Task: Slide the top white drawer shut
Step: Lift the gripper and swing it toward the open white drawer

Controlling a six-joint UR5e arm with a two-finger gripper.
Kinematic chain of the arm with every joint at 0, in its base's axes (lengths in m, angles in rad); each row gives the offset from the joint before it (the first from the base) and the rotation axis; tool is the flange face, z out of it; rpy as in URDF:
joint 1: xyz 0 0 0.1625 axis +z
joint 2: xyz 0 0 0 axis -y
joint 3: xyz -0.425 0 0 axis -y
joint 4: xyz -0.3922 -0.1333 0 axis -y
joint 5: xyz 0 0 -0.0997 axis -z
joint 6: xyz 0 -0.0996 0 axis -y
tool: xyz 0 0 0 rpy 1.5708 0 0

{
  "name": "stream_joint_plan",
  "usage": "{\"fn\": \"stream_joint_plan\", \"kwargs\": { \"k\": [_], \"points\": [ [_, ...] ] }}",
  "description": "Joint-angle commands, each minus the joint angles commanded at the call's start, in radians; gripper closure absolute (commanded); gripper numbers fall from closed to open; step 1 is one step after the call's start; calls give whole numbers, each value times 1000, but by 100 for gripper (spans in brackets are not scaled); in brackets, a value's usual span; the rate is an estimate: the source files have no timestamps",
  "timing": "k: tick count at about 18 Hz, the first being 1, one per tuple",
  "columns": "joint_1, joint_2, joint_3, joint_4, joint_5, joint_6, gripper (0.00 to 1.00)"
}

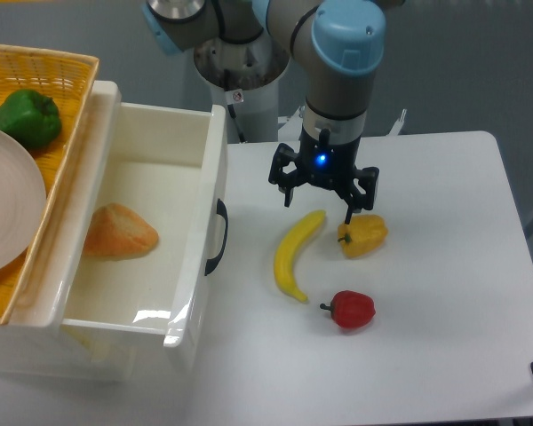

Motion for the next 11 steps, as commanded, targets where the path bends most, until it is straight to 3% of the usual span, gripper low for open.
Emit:
{"fn": "stream_joint_plan", "kwargs": {
  "k": [11],
  "points": [
    [-18, -23, -38, 6, 74, 2, 0]
  ]
}}
